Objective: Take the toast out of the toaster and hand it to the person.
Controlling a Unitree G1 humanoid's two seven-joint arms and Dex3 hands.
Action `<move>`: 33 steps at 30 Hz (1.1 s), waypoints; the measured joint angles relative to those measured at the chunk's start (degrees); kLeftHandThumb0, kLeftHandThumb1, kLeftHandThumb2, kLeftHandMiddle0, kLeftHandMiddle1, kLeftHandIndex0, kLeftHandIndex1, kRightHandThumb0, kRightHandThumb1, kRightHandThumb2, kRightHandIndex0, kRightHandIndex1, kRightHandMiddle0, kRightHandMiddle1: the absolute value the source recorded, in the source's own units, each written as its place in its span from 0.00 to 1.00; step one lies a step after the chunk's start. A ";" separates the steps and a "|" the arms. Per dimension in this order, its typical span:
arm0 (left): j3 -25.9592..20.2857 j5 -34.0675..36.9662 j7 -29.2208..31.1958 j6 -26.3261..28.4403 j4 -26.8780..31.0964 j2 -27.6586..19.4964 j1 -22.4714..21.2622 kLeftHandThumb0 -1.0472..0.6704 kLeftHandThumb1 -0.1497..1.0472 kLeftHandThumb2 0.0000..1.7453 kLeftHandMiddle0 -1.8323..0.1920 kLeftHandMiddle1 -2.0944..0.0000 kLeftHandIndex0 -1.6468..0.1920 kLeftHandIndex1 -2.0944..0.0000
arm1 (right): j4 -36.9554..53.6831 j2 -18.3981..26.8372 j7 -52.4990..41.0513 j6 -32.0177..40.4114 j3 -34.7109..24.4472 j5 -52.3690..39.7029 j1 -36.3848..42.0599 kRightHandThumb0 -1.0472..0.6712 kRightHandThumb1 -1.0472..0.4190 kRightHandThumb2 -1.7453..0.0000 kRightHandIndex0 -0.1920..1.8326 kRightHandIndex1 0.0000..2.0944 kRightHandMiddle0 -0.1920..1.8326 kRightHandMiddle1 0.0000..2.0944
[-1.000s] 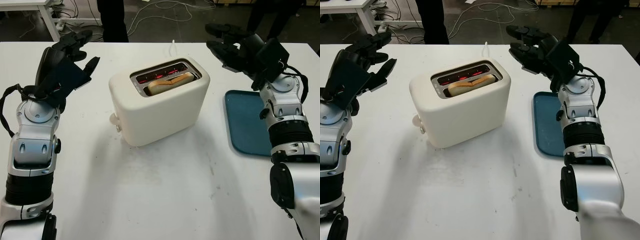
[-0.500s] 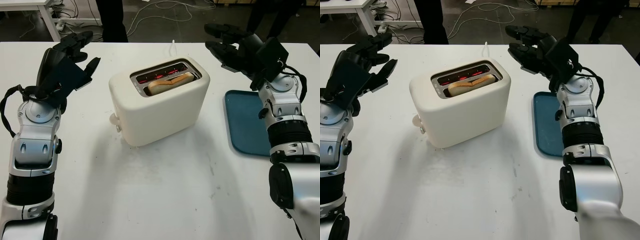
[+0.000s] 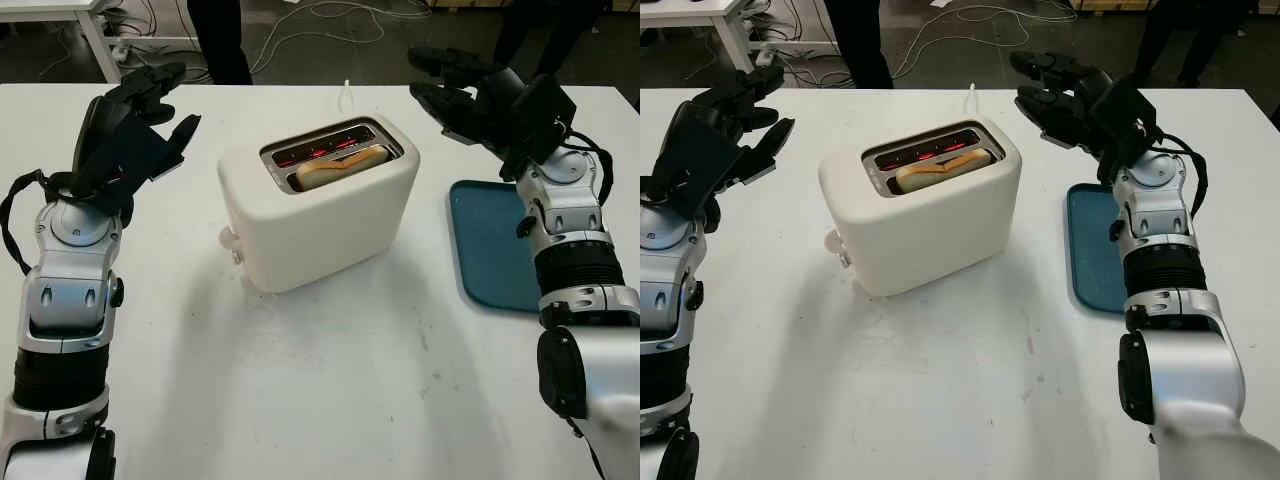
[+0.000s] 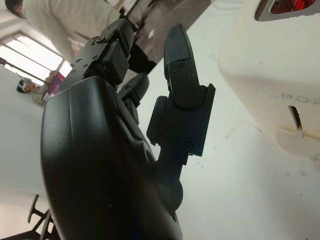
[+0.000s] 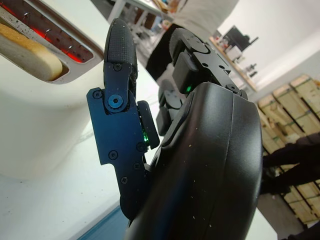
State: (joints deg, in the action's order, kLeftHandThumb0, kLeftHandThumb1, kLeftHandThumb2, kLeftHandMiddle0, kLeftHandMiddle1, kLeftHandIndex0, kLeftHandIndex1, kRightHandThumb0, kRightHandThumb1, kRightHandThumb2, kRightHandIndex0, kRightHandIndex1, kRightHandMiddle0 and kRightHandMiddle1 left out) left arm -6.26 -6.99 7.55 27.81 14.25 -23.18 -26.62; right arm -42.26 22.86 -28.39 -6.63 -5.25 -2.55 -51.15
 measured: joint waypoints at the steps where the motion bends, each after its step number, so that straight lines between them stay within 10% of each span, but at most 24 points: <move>1: 0.00 0.00 0.00 0.00 0.00 0.00 0.00 0.33 0.89 0.27 0.88 0.58 0.69 0.94 | 0.00 0.00 0.00 0.00 0.01 0.00 0.00 0.25 0.09 0.79 0.29 0.01 0.31 0.00; 33: -0.15 0.10 0.00 0.32 0.34 0.24 0.01 0.34 0.89 0.27 0.89 0.60 0.70 0.94 | 0.96 -0.03 -0.01 0.00 0.88 0.12 0.22 0.25 0.09 0.78 0.29 0.01 0.30 0.00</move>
State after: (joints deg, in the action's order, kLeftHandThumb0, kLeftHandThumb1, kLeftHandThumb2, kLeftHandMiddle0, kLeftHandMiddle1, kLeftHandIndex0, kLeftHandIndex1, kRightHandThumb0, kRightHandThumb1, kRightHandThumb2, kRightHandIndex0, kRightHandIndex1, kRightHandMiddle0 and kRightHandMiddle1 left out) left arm -6.41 -6.89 7.55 28.13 14.60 -22.94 -26.61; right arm -41.30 22.83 -28.40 -6.63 -4.37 -2.44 -50.94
